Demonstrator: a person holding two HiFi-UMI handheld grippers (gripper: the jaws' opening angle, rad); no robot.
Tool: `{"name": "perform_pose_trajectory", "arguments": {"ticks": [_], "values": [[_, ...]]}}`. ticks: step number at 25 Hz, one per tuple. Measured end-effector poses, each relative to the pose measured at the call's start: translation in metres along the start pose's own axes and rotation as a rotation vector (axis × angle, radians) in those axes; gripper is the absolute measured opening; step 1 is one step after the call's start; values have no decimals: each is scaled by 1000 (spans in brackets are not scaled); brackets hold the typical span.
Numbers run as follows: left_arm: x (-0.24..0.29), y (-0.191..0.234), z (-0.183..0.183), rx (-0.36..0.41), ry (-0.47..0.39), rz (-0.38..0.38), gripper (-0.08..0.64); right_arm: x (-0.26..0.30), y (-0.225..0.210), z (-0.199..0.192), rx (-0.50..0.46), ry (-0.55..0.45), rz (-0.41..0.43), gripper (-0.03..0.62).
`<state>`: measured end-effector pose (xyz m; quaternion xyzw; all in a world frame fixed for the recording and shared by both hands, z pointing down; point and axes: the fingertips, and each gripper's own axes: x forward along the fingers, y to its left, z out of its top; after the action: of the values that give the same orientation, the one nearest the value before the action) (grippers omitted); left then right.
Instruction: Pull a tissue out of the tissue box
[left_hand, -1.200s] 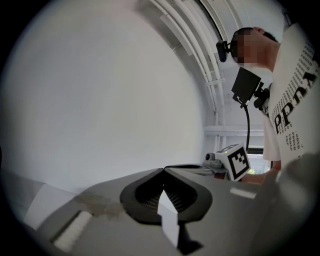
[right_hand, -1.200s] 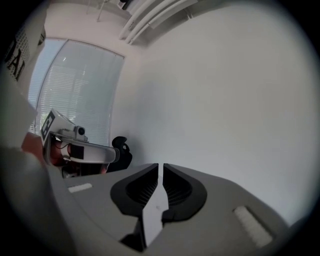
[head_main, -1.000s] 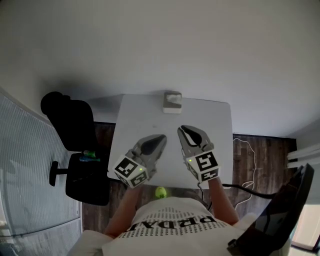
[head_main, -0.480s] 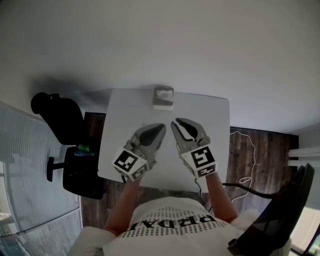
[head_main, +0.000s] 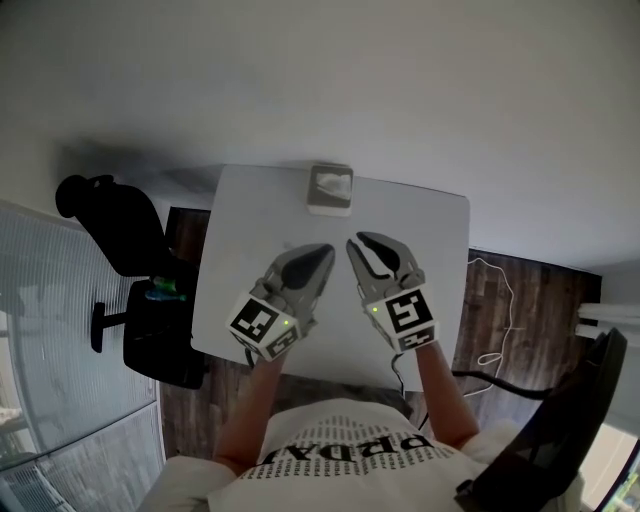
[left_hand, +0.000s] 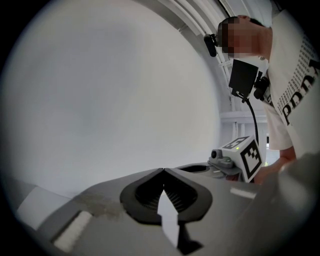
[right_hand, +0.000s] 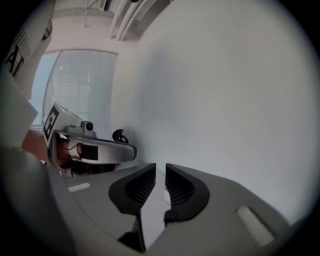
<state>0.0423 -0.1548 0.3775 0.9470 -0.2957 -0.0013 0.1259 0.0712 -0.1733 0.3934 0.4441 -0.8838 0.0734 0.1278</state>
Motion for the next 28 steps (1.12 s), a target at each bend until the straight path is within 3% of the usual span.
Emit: {"name": "perform_pose_trajectory", "arguments": {"ticks": [9,28], "values": [[10,38,-20,-5,8,-49,-8,44,-2,-20,-17,58,-20,74],[48,113,-92,-138,21,-22,-6,115,-38,-82,-24,166,-55,87]]}}
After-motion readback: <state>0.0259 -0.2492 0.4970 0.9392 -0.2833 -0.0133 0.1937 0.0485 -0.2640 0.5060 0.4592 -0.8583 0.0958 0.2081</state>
